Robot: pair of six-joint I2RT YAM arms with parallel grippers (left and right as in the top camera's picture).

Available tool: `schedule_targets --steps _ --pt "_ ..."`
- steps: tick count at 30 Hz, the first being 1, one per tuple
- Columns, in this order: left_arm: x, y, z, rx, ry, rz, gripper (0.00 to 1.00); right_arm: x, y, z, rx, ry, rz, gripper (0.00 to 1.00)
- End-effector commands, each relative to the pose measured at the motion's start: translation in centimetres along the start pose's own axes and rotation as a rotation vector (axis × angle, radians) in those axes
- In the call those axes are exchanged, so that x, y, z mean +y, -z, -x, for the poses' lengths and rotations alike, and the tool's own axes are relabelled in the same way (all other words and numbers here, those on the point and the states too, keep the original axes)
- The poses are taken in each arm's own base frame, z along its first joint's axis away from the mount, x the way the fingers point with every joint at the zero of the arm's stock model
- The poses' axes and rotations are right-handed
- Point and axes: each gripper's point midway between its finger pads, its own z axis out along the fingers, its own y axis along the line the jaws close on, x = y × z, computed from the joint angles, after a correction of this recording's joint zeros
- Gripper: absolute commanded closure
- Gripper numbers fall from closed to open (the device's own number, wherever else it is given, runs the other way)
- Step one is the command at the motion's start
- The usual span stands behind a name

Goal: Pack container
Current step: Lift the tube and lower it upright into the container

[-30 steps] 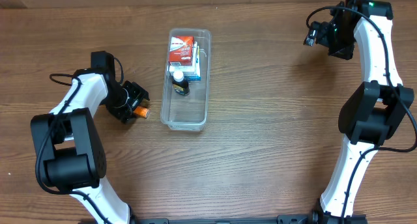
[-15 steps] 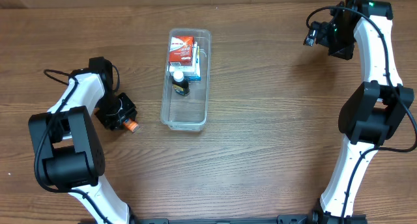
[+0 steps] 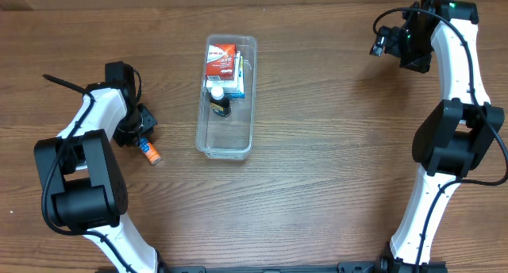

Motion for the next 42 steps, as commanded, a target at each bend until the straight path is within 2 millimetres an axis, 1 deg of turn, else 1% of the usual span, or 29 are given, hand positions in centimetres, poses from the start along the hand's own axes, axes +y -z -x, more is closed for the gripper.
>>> schedule_targets --steps 1,2,4,5,7,8,9,10,11,13,14,15,16,17,18,19,21,23,26,28,31,34,38,39,41,42 --pt "-0.6 -0.4 0.3 0.019 -0.054 -0.032 0.75 0.4 1.2 0.9 -0.041 0.007 0.005 0.0" --pt "-1.4 0.1 0.6 0.024 -0.077 -0.071 0.75 0.4 1.2 0.9 -0.041 0.007 0.005 0.0" --pt "-2.8 1.8 1.4 0.027 -0.094 -0.136 0.77 0.4 1.2 0.9 -0.041 0.007 0.005 0.0" --pt "-4.1 3.8 2.4 0.016 -0.123 -0.194 0.79 0.4 1.2 0.9 -0.041 0.006 0.005 0.0" --pt "-6.2 7.2 3.8 -0.017 -0.188 -0.271 0.8 0.4 1.2 0.9 -0.041 0.007 0.005 0.0" --pt "-7.0 8.6 4.2 -0.033 -0.213 -0.29 0.79 0.4 1.2 0.9 -0.041 0.007 0.005 0.0" --pt "-8.2 10.7 4.5 -0.055 -0.243 -0.315 0.78 0.4 1.2 0.9 -0.041 0.007 0.005 0.0" --pt "-9.6 12.7 4.4 -0.07 -0.291 -0.359 0.77 0.4 1.2 0.9 -0.041 0.007 0.005 0.0" --pt "-11.3 14.7 4.0 -0.085 -0.347 -0.409 0.77 0.4 1.2 0.9 -0.041 0.007 0.005 0.0" --pt "-13.6 17.4 3.0 -0.106 -0.426 -0.469 0.77 0.4 1.2 0.9 -0.041 0.006 0.005 0.0" --pt "-15.3 19.2 1.8 -0.118 -0.483 -0.495 0.77 0.4 1.2 0.9 -0.041 0.007 0.005 0.0" --pt "-16.7 20.6 0.4 -0.128 -0.546 -0.508 0.77 0.4 1.2 0.9 -0.041 0.007 0.005 0.0" --pt "-17.6 21.4 -0.7 -0.131 -0.589 -0.516 0.77 0.4 1.2 0.9 -0.041 0.007 0.005 0.0" --pt "-19.0 22.3 -2.4 -0.137 -0.657 -0.528 0.77 0.4 1.2 0.9 -0.041 0.007 0.005 0.0" --pt "-20.0 22.8 -3.9 -0.135 -0.707 -0.534 0.76 0.4 1.2 0.9 -0.041 0.007 0.005 0.0" --pt "-21.0 23.1 -5.8 -0.129 -0.768 -0.538 0.76 0.4 1.2 0.9 -0.041 0.006 0.005 0.0" --pt "-22.0 22.9 -8.0 -0.138 -0.831 -0.493 0.75 0.4 1.2 0.9 -0.041 0.007 0.005 0.0" --pt "-22.5 22.1 -9.0 -0.16 -0.854 -0.418 0.7 0.4 1.2 0.9 -0.041 0.007 0.005 0.0" --pt "-23.2 20.3 -10.3 -0.118 -0.836 -0.38 0.71 0.4 1.2 0.9 -0.041 0.007 0.005 0.0" --pt "-23.5 18.7 -10.4 -0.084 -0.812 -0.358 0.75 0.4 1.2 0.9 -0.041 0.007 0.005 0.0" --pt "-24.2 16.4 -10.4 -0.05 -0.793 -0.335 0.76 0.4 1.2 0.9 -0.041 0.007 0.005 0.0" --pt "-26.0 14.7 -10.0 -0.064 -0.783 -0.355 0.75 0.4 1.2 0.9 -0.041 0.007 0.005 0.0" --pt "-27.7 14.8 -9.0 -0.111 -0.716 -0.404 0.74 0.4 1.2 0.9 -0.041 0.006 0.005 0.0" --pt "-27.8 14.8 -8.9 -0.115 -0.711 -0.408 0.74 0.4 1.2 0.9 -0.041 0.007 0.005 0.0" --pt "-27.8 14.8 -8.9 -0.115 -0.712 -0.407 0.59 0.4 1.2 0.9 -0.041 0.007 0.005 0.0" --pt "-27.8 14.8 -8.9 -0.116 -0.712 -0.407 0.55 0.4 1.2 0.9 -0.041 0.007 0.005 0.0"
